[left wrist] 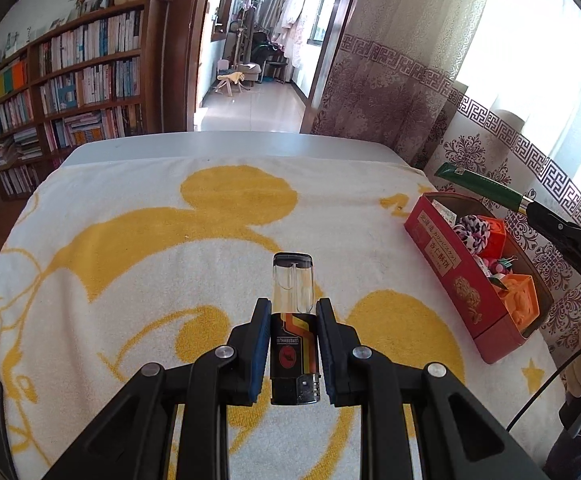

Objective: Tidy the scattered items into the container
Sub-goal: 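Carry the lighter and green tube into the tin and open both tools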

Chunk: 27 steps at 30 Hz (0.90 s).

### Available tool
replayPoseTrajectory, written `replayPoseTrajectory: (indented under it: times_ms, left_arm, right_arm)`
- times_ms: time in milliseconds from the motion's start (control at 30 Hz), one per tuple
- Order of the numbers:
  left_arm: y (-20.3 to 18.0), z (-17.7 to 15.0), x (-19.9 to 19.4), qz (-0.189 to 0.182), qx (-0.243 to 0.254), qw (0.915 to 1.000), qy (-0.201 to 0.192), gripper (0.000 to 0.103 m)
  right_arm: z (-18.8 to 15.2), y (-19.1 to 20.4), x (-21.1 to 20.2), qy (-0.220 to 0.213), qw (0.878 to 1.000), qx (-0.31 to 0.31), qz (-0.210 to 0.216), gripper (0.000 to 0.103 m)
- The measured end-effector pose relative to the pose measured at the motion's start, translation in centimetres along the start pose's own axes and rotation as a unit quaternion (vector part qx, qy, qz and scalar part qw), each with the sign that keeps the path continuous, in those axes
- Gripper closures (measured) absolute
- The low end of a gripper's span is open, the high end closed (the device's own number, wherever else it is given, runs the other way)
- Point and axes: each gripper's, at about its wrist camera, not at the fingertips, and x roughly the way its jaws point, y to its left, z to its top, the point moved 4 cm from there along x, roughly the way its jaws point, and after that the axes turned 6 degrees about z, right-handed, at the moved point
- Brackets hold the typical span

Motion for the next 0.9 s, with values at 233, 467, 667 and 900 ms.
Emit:
replayPoseTrajectory:
  times_ms: [233, 467, 667, 900]
  left_arm:
    - [-6.9, 1.6, -0.4, -0.046, 0.045, 0.9979, -0.005, 0.079]
    - [-13.6, 2.9, -0.2, -0.088, 0.081, 0.9928, -0.006, 0.079]
    - [-18.6, 4.4, 0.8, -0.111, 0.105, 0.9882, -0.005, 0.079]
    - [-23.5, 5.2, 3.4, -0.161, 0.115, 0.9801, 0.011, 0.079]
  right_arm:
    - [-0.3, -4.7, -4.2, -0.044, 0.996, 0.018, -0.071, 0.084]
    - [-1.8, -7.6, -5.2, -0.050, 0.992, 0.020, -0.115, 0.084]
    - [-2.8, -8.9, -4.9, -0.049, 0.990, 0.024, -0.129, 0.084]
    - [-3.4, -10.1, -4.8, -0.038, 0.990, 0.039, -0.126, 0.082]
